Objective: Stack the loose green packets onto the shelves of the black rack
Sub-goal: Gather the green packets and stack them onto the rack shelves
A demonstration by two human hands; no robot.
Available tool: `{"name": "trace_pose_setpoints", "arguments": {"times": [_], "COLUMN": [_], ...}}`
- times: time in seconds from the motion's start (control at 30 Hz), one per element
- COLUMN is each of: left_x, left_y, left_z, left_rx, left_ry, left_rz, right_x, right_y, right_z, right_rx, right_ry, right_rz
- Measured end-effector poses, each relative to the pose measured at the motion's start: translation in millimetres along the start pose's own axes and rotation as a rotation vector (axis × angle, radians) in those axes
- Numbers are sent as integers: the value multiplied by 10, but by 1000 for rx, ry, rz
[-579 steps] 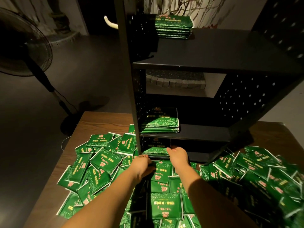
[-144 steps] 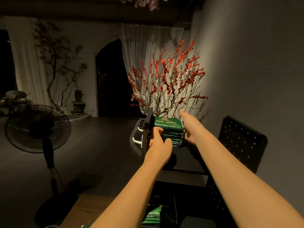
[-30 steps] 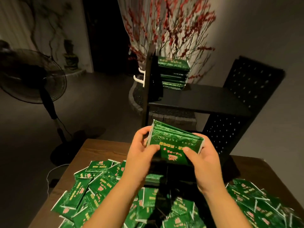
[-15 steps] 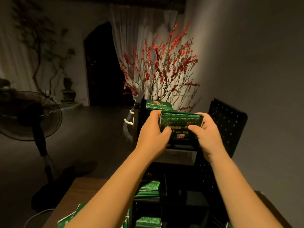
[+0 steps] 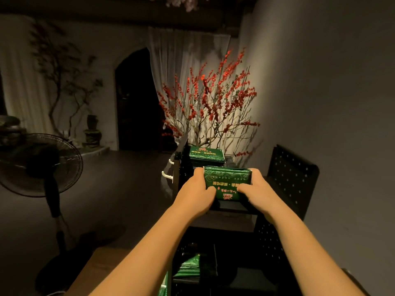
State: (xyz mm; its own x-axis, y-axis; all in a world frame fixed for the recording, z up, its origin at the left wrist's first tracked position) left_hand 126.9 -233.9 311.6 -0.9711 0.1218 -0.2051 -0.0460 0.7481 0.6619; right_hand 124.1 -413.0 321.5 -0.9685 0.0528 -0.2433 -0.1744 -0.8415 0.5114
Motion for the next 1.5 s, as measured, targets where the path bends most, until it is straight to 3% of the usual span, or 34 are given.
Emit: {"name": "trace_pose_setpoints", "arguments": {"times": [0.1, 0.3, 0.37, 0.43, 0.57, 0.63, 0.73, 0.87, 1.1, 1.2, 1.27, 1.37, 1.43, 1.5], "left_x": [7, 23, 70, 196, 538, 627, 596, 476, 398, 371, 362, 429, 525, 622], "left_y": [34, 42, 28, 4, -112, -186, -262, -288, -203, -187, -178, -172, -175, -163], "left_z": [23, 3, 4, -22, -135, -167, -111, 0, 131, 146, 176, 241, 280, 323], "left_rx": [19, 267, 175, -82, -256, -341, -487, -502, -503, -497, -473, -276, -149, -58], "left_ry": [-9, -23, -31, -79, -403, -467, -378, -338, -330, -319, -323, -440, -482, -479], "left_rz": [-20, -128, -141, -162, -272, -261, -177, -207, -252, -250, -250, -274, -293, -347], "right_x": [-2, -40, -47, -55, -100, -135, -164, -208, -160, -134, -79, 171, 477, 720], "right_y": [58, 131, 126, 79, -32, -80, -184, -277, -256, -239, -218, -213, -336, -502], "right_z": [-5, -22, 2, 31, 101, 144, 253, 342, 300, 289, 272, 250, 268, 258], "right_rx": [26, -310, -293, -220, -70, 43, 171, 200, -168, -201, -84, 344, 304, 172], "right_ry": [14, -80, -121, -160, -189, -181, -185, -205, -320, -320, -246, 96, 280, 360], "right_rz": [4, 5, 60, 106, 155, 153, 181, 223, 165, 161, 112, -87, -161, -133]}}
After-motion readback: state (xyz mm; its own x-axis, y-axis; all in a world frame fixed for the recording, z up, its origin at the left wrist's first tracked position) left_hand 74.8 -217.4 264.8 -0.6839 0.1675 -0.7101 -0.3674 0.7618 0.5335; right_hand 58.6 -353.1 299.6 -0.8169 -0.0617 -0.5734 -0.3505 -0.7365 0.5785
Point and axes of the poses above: each hand's wrist, its own x-axis away from the middle knuckle, its own y-axis out of the back of the hand, z = x × y, the point moved 1 cm from there along -x, towards the middle knuckle, and after that the axes turned 5 degrees about y, right-handed, at the moved point
